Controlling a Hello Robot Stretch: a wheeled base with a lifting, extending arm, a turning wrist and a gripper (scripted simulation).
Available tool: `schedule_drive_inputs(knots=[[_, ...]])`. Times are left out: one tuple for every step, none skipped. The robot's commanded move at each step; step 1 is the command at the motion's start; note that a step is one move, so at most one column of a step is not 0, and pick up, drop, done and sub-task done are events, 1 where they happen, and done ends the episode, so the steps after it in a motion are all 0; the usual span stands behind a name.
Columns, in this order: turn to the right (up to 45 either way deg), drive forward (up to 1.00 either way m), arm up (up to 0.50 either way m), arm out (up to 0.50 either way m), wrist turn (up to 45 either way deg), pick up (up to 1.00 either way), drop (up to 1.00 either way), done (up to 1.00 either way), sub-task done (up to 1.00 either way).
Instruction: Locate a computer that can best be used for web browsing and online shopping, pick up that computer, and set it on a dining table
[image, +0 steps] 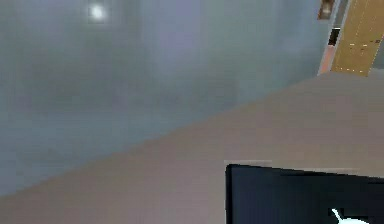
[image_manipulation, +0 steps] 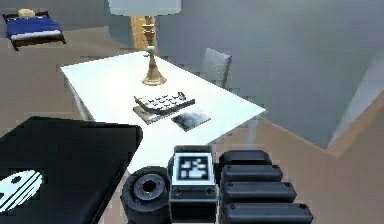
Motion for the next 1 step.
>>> schedule_drive_inputs(knots=[[0.0, 0.45, 0.0, 0.0, 0.0, 0.0, 0.0, 0.0, 0.0]])
